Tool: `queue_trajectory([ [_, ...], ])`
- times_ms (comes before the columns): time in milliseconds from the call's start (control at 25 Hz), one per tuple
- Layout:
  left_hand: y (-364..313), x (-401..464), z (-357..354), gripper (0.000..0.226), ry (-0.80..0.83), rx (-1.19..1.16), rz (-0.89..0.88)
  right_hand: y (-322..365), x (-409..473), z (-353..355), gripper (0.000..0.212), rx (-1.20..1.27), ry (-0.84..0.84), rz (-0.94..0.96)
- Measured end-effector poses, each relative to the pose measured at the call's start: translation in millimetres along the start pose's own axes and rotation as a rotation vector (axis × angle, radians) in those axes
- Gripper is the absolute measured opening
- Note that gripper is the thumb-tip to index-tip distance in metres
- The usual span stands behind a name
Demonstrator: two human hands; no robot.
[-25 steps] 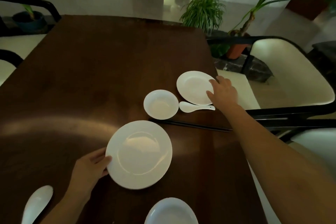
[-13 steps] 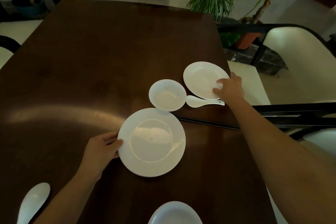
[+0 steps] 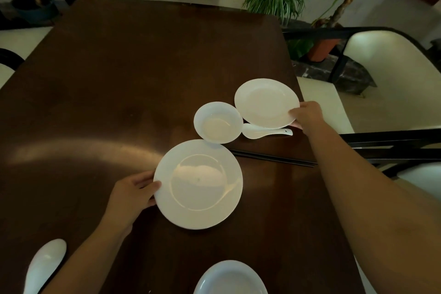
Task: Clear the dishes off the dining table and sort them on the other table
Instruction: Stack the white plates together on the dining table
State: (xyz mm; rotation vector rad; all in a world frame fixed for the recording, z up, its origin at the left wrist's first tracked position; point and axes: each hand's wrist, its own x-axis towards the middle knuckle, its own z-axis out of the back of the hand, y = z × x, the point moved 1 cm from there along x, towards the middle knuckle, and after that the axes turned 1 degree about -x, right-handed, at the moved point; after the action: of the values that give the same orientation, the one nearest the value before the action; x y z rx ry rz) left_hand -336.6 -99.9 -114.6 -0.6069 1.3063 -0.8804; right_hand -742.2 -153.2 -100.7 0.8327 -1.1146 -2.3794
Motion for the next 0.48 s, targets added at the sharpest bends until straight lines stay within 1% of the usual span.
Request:
queue_trajectory([
  [80,-0.9,-1.2,0.9,0.040,0.017,-0.022,0.017,6.8,-10.2,5.9,0.039,0.174,0.024,-0.003],
  [200,-3.6,-3.8,0.2,0.037,0.022,-0.045,0.034,19.1,-31.3,18.0,0.041,0.259,-0.064,0.049],
  [240,-5.0,-5.5,0.2,0.034,0.019,-0.051,0.046,21.6,-41.7,21.9,0.040,0.308,-0.066,0.074],
  [320,-8.4,-9.6,-1.5,0.027,0.025,-0.069,0.077,22.9,-67.1,29.4,0.039,0.430,0.009,0.128],
  [400,-12.9,-13.8,-3.2,0.019,0.035,-0.096,0.102,19.5,-99.5,32.6,0.033,0.496,0.147,0.139],
  [480,-16.8,-17.2,-4.4,0.025,0.024,-0.128,0.136,9.1,-136.8,26.3,0.031,0.462,0.282,0.117],
])
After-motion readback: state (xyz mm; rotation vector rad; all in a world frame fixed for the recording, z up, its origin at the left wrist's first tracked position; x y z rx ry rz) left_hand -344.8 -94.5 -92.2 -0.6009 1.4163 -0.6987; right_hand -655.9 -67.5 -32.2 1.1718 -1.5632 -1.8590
